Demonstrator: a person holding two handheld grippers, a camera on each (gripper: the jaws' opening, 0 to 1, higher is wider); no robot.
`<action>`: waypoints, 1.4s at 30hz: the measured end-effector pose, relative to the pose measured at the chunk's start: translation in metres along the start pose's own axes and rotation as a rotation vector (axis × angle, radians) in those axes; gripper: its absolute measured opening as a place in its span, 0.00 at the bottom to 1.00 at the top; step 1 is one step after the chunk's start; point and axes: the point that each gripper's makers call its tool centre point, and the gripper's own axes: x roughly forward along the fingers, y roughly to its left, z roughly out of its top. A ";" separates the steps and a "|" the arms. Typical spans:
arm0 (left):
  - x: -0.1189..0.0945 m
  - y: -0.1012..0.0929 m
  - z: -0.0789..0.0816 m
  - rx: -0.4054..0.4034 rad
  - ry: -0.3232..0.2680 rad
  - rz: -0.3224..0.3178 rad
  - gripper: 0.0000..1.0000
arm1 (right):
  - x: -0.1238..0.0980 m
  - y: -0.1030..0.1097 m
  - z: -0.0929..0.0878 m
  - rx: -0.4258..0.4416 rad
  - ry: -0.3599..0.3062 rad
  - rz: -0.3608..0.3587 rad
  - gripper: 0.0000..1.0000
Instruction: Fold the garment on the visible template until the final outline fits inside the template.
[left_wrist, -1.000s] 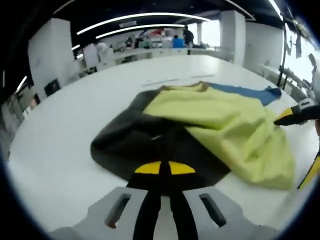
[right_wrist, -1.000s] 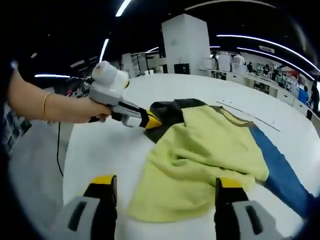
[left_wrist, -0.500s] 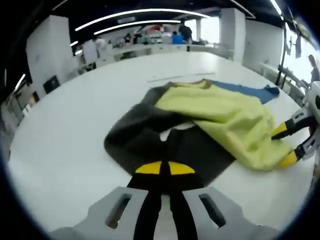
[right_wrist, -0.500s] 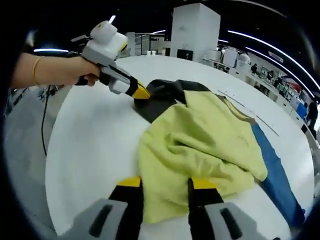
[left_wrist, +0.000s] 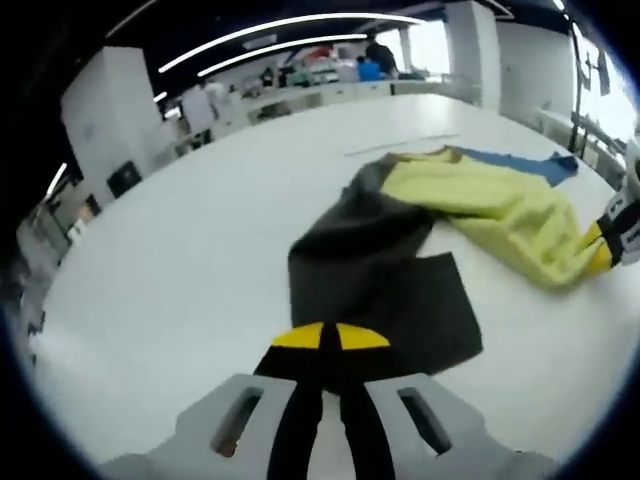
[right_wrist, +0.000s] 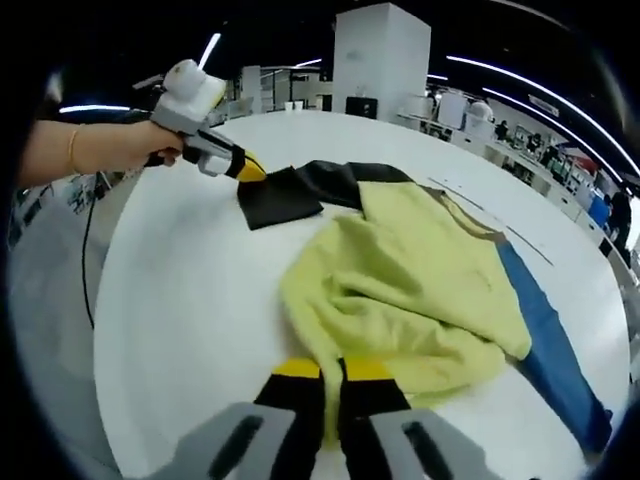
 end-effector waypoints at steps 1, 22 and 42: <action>0.000 0.002 -0.001 -0.007 -0.001 0.005 0.00 | -0.001 0.000 0.001 0.002 0.001 0.003 0.00; 0.000 0.017 -0.001 -0.048 0.012 0.087 0.00 | -0.055 -0.041 0.079 0.326 -0.118 0.070 0.00; -0.001 0.014 -0.001 -0.038 0.014 0.062 0.00 | -0.023 -0.133 0.078 0.536 -0.136 -0.102 0.00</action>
